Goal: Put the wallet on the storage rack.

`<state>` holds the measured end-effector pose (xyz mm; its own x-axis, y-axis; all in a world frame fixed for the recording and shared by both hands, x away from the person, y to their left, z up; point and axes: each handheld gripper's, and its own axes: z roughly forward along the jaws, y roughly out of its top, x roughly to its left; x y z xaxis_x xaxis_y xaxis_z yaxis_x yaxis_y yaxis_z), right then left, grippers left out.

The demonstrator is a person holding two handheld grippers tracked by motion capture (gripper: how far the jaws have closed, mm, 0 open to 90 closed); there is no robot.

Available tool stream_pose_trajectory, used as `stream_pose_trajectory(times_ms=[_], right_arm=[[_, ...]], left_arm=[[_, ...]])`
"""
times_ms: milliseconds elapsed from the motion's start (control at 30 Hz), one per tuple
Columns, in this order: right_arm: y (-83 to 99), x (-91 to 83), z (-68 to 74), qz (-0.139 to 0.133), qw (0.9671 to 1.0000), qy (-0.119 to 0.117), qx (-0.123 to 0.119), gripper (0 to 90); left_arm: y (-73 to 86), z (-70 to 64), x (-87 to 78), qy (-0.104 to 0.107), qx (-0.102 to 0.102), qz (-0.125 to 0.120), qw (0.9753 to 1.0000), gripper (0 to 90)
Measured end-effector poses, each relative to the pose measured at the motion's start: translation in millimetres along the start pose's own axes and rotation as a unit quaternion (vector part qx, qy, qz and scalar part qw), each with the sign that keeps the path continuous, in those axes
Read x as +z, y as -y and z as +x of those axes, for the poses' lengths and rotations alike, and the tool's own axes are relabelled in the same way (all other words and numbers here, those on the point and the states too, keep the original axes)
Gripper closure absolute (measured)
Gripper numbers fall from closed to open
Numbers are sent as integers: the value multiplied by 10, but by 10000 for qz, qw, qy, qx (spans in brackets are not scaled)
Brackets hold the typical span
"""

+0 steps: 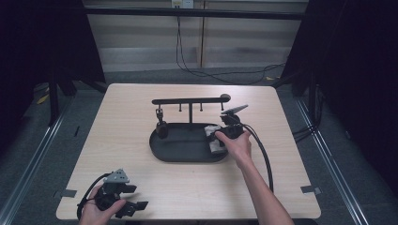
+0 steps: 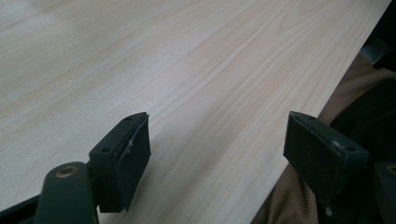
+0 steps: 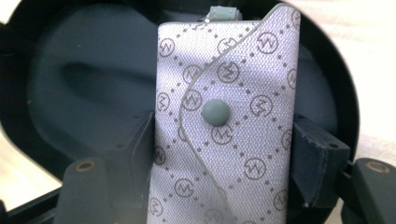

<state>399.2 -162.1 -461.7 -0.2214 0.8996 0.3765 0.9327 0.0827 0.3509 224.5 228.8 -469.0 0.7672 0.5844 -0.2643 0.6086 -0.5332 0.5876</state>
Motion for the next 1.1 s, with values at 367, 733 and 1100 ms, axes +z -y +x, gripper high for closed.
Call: stream_pose_trajectory(times_ms=[367,733,1100], right_arm=[[-14,-100,-39,2,10000,15,38,220],[-2,-247,-13,273,9991,214,-256,216],[103,-441,15,639,9946,521,-628,220]], left_arm=[[-1,-5,8,29,18,21,10000,228],[0,0,14,43,4,43,10000,228],[-1,36,-18,24,-51,-35,10000,223]])
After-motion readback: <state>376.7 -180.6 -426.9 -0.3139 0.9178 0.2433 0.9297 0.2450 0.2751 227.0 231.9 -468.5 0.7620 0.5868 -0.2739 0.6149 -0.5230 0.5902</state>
